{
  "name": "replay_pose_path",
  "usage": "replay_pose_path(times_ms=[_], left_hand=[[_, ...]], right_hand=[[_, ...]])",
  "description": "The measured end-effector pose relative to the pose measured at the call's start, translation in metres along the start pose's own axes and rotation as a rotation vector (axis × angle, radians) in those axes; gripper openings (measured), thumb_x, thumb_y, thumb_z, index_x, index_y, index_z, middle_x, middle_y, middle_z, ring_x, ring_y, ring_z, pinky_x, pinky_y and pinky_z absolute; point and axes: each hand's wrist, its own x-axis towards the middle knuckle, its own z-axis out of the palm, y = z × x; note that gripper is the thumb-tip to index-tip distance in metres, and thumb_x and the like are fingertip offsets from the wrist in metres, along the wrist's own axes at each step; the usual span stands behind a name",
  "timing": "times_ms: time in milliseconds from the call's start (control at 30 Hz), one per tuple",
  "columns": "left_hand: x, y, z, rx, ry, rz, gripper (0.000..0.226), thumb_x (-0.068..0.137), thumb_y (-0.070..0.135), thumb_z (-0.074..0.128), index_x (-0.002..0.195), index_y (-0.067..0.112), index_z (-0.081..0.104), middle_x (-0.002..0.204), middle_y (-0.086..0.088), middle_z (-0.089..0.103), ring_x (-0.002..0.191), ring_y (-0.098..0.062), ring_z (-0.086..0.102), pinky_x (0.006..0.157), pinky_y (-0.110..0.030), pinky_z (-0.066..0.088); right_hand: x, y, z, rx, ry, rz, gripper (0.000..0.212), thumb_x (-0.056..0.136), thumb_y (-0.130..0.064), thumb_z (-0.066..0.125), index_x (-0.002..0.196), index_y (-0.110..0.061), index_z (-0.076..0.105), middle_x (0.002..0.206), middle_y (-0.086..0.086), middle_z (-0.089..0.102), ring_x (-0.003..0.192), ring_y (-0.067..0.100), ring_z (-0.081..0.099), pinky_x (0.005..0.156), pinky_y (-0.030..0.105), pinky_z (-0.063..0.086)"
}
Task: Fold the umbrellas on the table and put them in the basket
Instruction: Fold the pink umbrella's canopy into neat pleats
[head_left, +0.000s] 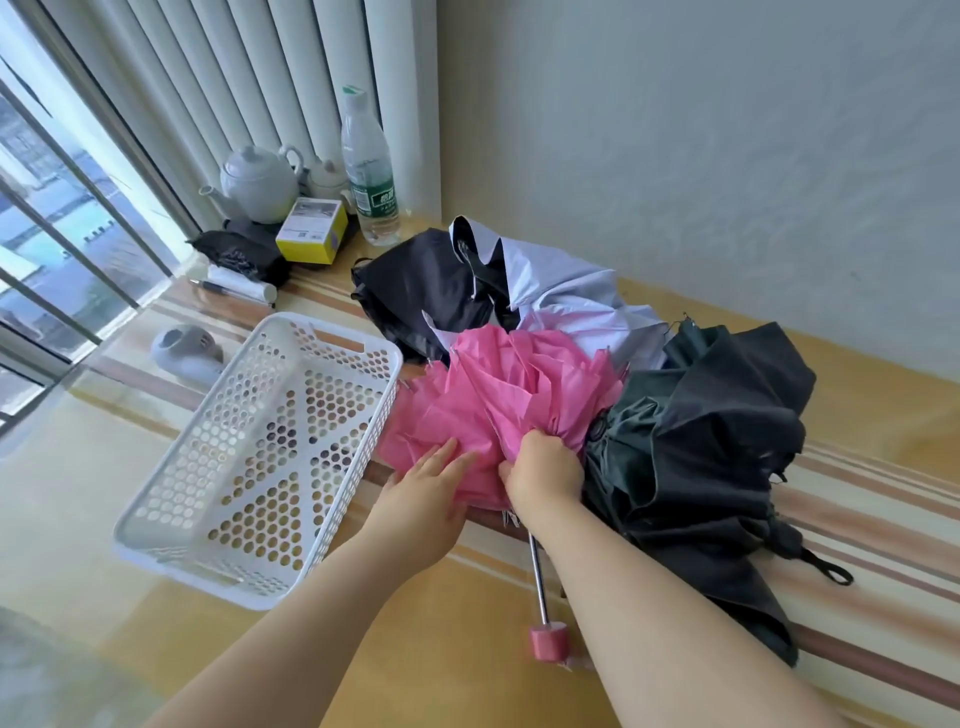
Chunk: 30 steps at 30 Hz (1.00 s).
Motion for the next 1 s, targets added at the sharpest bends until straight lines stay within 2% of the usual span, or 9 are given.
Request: replay_pose_path(times_ms=[100, 200, 300, 433, 533, 633, 767, 900, 1000], left_hand=[[-0.006, -0.004, -0.001, -0.103, 0.126, -0.001, 0.062, 0.095, 0.021, 0.047, 0.149, 0.032, 0.020, 0.159, 0.007, 0.011, 0.146, -0.018, 0.012, 0.116, -0.047, 0.022], [-0.014, -0.003, -0.007, -0.298, 0.376, 0.008, 0.059, 0.087, 0.013, 0.058, 0.142, 0.020, 0.038, 0.150, -0.004, 0.029, 0.130, -0.032, 0.037, 0.103, -0.050, 0.040], [-0.019, 0.013, -0.025, -0.438, 0.521, -0.119, 0.050, 0.090, 0.023, 0.060, 0.138, 0.019, 0.043, 0.139, -0.008, 0.030, 0.128, -0.028, 0.031, 0.106, -0.036, 0.028], [-0.028, 0.037, -0.058, -0.767, 0.445, -0.150, 0.061, 0.090, 0.041, 0.057, 0.144, 0.029, 0.030, 0.134, -0.004, 0.031, 0.110, -0.020, 0.047, 0.096, -0.032, 0.038], [-0.029, 0.048, -0.075, -1.107, 0.365, -0.142, 0.081, 0.082, 0.052, 0.063, 0.147, 0.032, 0.018, 0.118, 0.012, 0.057, 0.114, -0.020, 0.055, 0.104, -0.044, 0.041], [-0.030, 0.055, -0.092, -1.382, 0.230, -0.148, 0.098, 0.062, 0.065, 0.075, 0.142, 0.026, 0.031, 0.124, 0.001, 0.063, 0.114, -0.022, 0.059, 0.099, -0.043, 0.047], [-0.041, 0.068, -0.118, -1.419, 0.073, -0.065, 0.068, 0.068, 0.051, 0.072, 0.122, 0.011, 0.058, 0.099, -0.011, 0.071, 0.087, -0.025, 0.069, 0.074, -0.033, 0.055], [-0.052, 0.085, -0.136, -1.469, -0.086, 0.051, 0.056, 0.074, 0.040, 0.073, 0.116, 0.005, 0.062, 0.101, -0.020, 0.070, 0.090, -0.033, 0.069, 0.078, -0.038, 0.058], [-0.058, 0.098, -0.145, -1.450, -0.066, 0.108, 0.038, 0.076, 0.023, 0.072, 0.107, 0.002, 0.062, 0.083, -0.017, 0.071, 0.069, -0.028, 0.070, 0.060, -0.033, 0.058]], right_hand=[[-0.010, 0.003, -0.011, 0.169, 0.001, 0.003, 0.029, 0.089, -0.028, 0.063, 0.103, -0.003, 0.059, 0.107, 0.016, 0.066, 0.102, 0.035, 0.062, 0.074, 0.034, 0.048], [-0.020, 0.008, -0.026, 0.342, 0.058, 0.000, 0.028, 0.083, -0.029, 0.065, 0.094, -0.004, 0.061, 0.097, 0.014, 0.066, 0.092, 0.035, 0.062, 0.070, 0.033, 0.045], [-0.026, 0.012, -0.048, 0.532, 0.086, -0.010, 0.026, 0.081, -0.029, 0.068, 0.086, -0.005, 0.060, 0.079, 0.003, 0.061, 0.077, 0.027, 0.061, 0.064, 0.030, 0.047], [-0.034, 0.009, -0.077, 0.798, 0.113, -0.010, 0.024, 0.077, -0.027, 0.072, 0.085, -0.006, 0.066, 0.080, 0.005, 0.068, 0.073, 0.022, 0.064, 0.059, 0.025, 0.049], [-0.044, 0.005, -0.095, 0.971, 0.083, -0.037, 0.013, 0.078, -0.023, 0.075, 0.085, -0.013, 0.070, 0.085, 0.005, 0.072, 0.079, 0.020, 0.068, 0.067, 0.028, 0.055], [-0.058, 0.001, -0.109, 1.041, 0.069, -0.072, 0.018, 0.079, -0.024, 0.076, 0.091, -0.012, 0.072, 0.087, 0.005, 0.073, 0.084, 0.022, 0.070, 0.077, 0.034, 0.056], [-0.078, -0.002, -0.131, 1.048, 0.034, -0.156, 0.028, 0.079, -0.036, 0.076, 0.098, -0.016, 0.072, 0.086, 0.003, 0.075, 0.079, 0.021, 0.072, 0.072, 0.034, 0.058], [-0.095, -0.002, -0.147, 1.025, -0.021, -0.248, 0.020, 0.087, -0.037, 0.067, 0.097, -0.020, 0.072, 0.086, -0.001, 0.074, 0.083, 0.016, 0.071, 0.082, 0.039, 0.058], [-0.105, -0.001, -0.160, 1.027, -0.120, -0.279, 0.036, 0.086, -0.038, 0.055, 0.096, -0.007, 0.070, 0.092, 0.013, 0.073, 0.091, 0.029, 0.069, 0.092, 0.050, 0.053]])
